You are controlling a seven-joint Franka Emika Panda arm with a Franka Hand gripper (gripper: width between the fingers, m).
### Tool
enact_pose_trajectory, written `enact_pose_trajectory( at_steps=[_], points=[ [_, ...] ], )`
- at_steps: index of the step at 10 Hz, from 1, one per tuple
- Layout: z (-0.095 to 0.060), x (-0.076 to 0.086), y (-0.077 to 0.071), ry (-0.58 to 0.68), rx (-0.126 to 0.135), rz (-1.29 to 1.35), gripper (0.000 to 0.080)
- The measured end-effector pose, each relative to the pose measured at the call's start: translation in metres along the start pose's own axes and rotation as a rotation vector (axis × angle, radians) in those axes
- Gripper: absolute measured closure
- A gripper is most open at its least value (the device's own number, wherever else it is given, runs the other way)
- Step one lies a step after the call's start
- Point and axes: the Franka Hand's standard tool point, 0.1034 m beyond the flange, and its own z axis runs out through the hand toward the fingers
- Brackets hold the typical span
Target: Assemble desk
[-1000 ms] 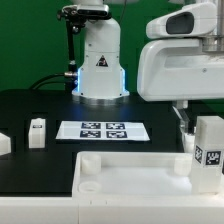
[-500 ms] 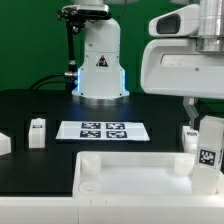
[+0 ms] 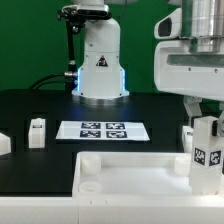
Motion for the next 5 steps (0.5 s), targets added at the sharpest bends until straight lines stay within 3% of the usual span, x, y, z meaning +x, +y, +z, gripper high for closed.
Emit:
enact_pose_trajectory(
  at_steps=[3, 4, 5],
  points=[
    [0.0003, -0.0069, -0.0001, -0.032, 0.014, 0.453, 0.0514],
    [0.0001, -0.0075, 0.0005, -0.033, 0.021, 0.479, 0.0514],
    [0.0002, -0.0075, 0.0005, -0.034, 0.02, 0.457, 0.0464]
  ],
)
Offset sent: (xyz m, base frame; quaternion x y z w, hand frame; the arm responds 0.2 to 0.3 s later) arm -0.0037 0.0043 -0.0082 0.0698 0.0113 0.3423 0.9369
